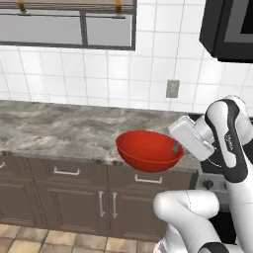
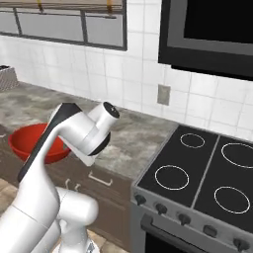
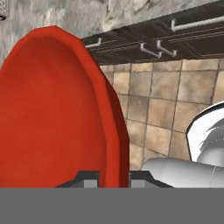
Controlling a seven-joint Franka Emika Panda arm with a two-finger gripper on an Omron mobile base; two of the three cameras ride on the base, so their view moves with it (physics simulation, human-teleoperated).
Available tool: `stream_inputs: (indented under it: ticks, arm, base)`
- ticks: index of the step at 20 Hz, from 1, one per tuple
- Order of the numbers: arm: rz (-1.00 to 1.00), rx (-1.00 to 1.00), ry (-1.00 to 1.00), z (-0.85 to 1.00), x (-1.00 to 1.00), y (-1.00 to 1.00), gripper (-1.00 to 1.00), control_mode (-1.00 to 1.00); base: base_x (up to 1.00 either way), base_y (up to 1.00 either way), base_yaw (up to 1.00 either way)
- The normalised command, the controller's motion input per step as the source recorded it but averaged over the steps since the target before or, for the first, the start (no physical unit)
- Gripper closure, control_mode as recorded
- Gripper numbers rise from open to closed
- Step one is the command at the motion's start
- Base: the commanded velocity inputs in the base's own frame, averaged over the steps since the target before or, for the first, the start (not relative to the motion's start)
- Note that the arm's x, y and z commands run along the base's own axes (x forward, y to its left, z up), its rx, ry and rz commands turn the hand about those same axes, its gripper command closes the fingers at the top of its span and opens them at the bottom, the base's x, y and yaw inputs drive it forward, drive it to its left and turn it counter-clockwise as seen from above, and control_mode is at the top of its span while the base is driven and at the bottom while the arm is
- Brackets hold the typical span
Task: Pick the cup and bowl from the counter and place them on the counter next to the sink.
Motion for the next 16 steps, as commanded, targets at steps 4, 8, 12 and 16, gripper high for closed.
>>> stream_inputs:
  ticks: [4,8,12,16]
  arm:
    - [0.0,0.0,0.0,0.0,0.0,0.0,1.0,1.0]
    - [0.0,0.0,0.0,0.0,0.0,0.0,1.0,1.0]
    - [0.0,0.0,0.0,0.0,0.0,0.0,1.0,1.0]
    - [0.0,0.0,0.0,0.0,0.0,0.0,1.0,1.0]
  base:
    - [-0.07,0.0,0.9]
    - [-0.26,0.0,0.83]
    - [-0.16,0.0,0.81]
    - [-0.04,-0.03,0.81]
